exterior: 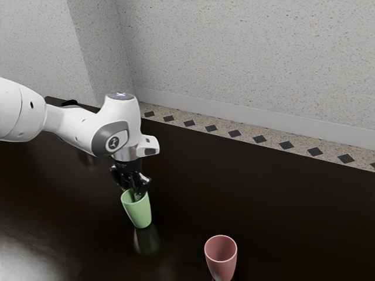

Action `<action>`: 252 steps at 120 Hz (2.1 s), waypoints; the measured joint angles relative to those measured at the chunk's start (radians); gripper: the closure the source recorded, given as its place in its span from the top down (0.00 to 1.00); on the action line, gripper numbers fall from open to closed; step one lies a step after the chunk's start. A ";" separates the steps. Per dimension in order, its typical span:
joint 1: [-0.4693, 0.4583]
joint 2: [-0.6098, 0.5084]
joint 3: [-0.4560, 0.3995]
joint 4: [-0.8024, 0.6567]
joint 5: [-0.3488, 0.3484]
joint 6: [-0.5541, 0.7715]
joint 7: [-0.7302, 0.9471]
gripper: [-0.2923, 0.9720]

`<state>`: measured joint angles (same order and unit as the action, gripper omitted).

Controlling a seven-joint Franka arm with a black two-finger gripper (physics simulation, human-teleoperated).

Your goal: Place the left cup onto the right cup

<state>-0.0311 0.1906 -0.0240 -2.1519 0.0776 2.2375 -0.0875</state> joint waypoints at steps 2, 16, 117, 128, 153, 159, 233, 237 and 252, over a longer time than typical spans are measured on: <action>-0.001 -0.001 0.000 0.000 0.001 0.001 -0.004 0.30; -0.013 -0.009 -0.010 0.001 -0.004 0.003 -0.026 0.23; -0.051 -0.334 -0.263 -0.002 -0.050 -0.082 -0.328 0.15; -0.054 -0.353 -0.315 -0.004 -0.063 -0.103 -0.397 0.15; -0.052 -0.350 -0.384 -0.010 -0.107 -0.124 -0.545 0.15; -0.053 -0.343 -0.396 -0.010 -0.114 -0.122 -0.578 0.15; -0.080 -0.240 -0.459 -0.007 -0.128 -0.041 -0.877 0.15; -0.080 -0.237 -0.461 -0.007 -0.127 -0.038 -0.887 0.15; -0.085 -0.228 -0.462 -0.010 -0.120 -0.030 -0.921 0.15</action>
<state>-0.1159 -0.0370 -0.4860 -2.1619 -0.0426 2.2080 -1.0086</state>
